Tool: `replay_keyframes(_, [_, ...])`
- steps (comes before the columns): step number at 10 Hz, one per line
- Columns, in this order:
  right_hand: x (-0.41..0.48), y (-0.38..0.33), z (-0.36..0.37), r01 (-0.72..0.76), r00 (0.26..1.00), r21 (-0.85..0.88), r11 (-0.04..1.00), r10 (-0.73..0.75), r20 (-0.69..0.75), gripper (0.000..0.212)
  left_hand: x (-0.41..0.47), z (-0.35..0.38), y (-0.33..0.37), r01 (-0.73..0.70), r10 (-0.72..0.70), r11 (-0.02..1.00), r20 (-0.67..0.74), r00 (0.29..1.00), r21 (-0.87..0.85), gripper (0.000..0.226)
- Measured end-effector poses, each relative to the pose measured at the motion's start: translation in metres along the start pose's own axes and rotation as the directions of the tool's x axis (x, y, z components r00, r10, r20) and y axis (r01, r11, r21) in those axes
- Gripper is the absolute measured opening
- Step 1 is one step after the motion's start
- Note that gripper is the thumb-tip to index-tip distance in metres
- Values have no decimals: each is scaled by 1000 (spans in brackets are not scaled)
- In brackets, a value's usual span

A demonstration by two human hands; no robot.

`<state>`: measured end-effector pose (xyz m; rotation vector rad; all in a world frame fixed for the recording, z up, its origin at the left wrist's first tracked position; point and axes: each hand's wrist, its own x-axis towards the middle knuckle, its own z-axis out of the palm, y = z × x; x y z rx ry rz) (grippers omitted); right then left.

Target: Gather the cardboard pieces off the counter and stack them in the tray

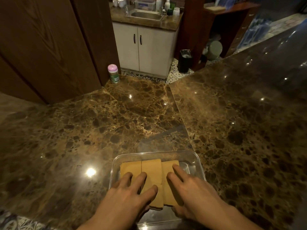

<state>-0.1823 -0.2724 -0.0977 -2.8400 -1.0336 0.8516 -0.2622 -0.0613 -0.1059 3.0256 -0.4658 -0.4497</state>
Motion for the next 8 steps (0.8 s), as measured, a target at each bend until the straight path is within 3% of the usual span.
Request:
replay_keyframes(4, [5, -4, -20, -27, 998, -16, 1000, 28, 58, 89, 8, -18, -4, -33, 31, 999, 70, 997, 30, 57])
replay_keyframes(5, [3, -2, -43, -27, 998, 47, 999, 30, -55, 68, 16, -41, -7, 18, -16, 998, 33, 999, -65, 55])
replay_keyframes(6, [8, 0, -76, -21, 954, 187, 982, 76, -292, 50, 29, -76, -19, 28, -46, 995, -185, 982, -99, 50])
replay_keyframes(7, [25, 9, -115, -11, 851, 258, 966, 144, -504, 54, 57, -113, -42, 71, -97, 995, -463, 881, -74, 59])
replay_keyframes(8, [46, 16, -161, 17, 754, 276, 961, 168, -635, 52, 89, -158, -66, 156, -177, 984, -512, 840, -84, 72])
